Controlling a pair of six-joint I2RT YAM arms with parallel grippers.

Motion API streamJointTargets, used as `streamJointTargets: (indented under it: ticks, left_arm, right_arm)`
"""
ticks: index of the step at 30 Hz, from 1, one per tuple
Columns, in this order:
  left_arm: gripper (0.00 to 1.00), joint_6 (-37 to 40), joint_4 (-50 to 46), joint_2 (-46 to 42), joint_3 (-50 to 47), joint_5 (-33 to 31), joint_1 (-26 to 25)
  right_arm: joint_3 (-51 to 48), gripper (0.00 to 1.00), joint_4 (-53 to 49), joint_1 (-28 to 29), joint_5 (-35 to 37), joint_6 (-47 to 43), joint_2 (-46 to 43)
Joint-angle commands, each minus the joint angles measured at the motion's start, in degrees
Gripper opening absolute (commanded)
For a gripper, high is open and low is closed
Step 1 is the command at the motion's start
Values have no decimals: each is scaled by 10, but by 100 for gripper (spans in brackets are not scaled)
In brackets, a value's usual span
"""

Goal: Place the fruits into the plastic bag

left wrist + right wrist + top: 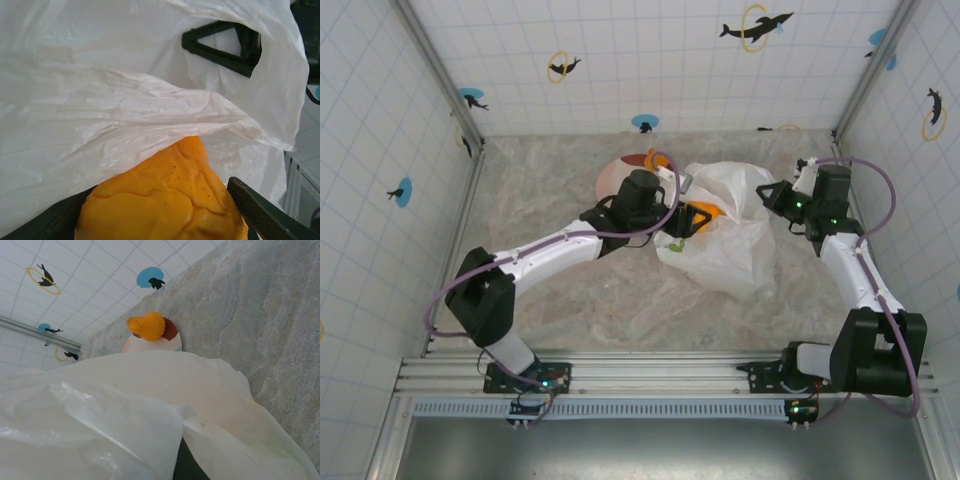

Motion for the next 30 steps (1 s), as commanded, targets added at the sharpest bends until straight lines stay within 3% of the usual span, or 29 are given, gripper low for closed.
streamJointTargets:
  ticks: [1,11,16,30]
  left_arm:
    - [47,-3,16,27,35,-39,0]
    - [49,13,-16,137,136,-85,0]
    - [51,23,-44,197,181,-43,-1]
    - [59,27,-24,252,163,74,-11]
  right_arm:
    - [10,0,0,4,-18,-18,6]
    - [12,0,1,17,-38,-24,6]
    - [11,0,1,20,-42,-23,10]
    - [-3,0,39,18,-39,15,24]
